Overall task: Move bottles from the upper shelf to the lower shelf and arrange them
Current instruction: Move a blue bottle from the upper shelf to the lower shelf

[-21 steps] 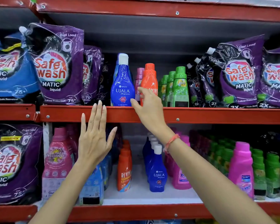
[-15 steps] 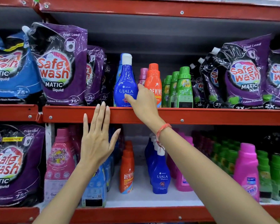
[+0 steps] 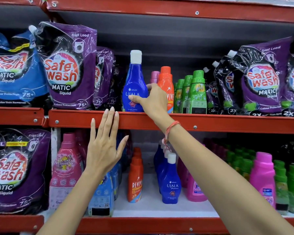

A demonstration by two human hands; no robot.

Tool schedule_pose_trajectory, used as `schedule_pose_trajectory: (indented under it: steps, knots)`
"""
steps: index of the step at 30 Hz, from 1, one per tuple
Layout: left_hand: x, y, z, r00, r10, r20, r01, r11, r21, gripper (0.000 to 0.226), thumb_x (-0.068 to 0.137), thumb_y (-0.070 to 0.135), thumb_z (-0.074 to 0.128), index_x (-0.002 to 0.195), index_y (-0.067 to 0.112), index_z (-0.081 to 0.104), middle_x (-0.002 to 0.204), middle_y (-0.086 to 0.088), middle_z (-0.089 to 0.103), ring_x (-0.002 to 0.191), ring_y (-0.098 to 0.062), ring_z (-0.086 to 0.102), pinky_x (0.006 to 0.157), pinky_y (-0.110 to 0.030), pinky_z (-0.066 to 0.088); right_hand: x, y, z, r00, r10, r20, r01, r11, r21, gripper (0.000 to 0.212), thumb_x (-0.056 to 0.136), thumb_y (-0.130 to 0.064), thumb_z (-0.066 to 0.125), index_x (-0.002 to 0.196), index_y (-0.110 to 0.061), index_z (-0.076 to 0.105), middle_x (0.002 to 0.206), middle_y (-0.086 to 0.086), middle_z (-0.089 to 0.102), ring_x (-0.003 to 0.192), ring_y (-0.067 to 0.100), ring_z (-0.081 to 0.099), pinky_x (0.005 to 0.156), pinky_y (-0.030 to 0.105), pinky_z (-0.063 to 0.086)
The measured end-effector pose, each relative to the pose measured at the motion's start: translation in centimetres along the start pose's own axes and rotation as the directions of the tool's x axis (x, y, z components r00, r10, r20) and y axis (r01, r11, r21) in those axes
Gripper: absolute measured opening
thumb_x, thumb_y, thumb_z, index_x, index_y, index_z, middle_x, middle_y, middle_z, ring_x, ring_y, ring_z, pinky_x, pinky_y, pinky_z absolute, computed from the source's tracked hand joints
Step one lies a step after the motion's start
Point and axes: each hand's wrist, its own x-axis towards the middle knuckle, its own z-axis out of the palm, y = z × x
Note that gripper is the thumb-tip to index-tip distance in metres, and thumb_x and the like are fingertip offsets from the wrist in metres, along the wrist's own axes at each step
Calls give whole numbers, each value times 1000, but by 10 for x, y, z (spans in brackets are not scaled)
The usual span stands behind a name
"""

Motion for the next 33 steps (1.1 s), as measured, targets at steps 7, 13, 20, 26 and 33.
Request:
schedule_pose_trajectory:
  steps: [7, 13, 20, 26, 33]
  knots:
    - [-11, 14, -3, 999, -44, -25, 43, 997, -66, 67, 98, 46, 31, 151, 9, 12, 161, -9, 12, 148, -20, 8, 119, -55, 10, -20, -15, -41, 992, -30, -120, 64, 957, 283, 55, 72, -32, 83, 115, -12, 55, 83, -20, 55, 74, -5, 59, 77, 30, 59]
    - [-48, 36, 0, 995, -38, -94, 19, 981, -192, 48, 96, 32, 43, 137, 7, 44, 150, -10, 40, 140, -23, 34, 114, -51, 27, -60, 16, -70, 993, 95, 63, -114, 880, 462, 68, 49, -47, 86, 105, -19, 59, 106, 0, 72, 95, 20, 72, 77, 45, 61]
    - [-100, 48, 16, 1000, -14, -4, 12, 967, -255, 27, 92, 22, 48, 108, 9, 64, 123, -8, 64, 115, -26, 57, 97, -44, 42, -131, 67, -81, 978, 153, 143, -203, 866, 458, 57, 60, -33, 88, 110, -20, 62, 104, 2, 74, 94, 23, 73, 80, 49, 59]
    - [-152, 52, 32, 989, -21, 147, 57, 966, -251, 24, 91, 23, 48, 99, 9, 66, 112, -7, 67, 106, -25, 59, 90, -39, 44, -180, 122, -62, 948, 244, 204, -304, 883, 358, 49, 63, -26, 88, 103, -29, 59, 101, -2, 73, 81, 16, 73, 73, 40, 60]
    - [-183, 55, 47, 932, 24, 361, 67, 969, -237, 36, 93, 28, 39, 110, 6, 63, 114, -8, 66, 108, -25, 59, 94, -39, 46, -207, 183, -41, 898, 388, 208, -434, 863, 259, 56, 65, -14, 88, 111, -18, 56, 106, 6, 69, 83, 23, 69, 75, 40, 59]
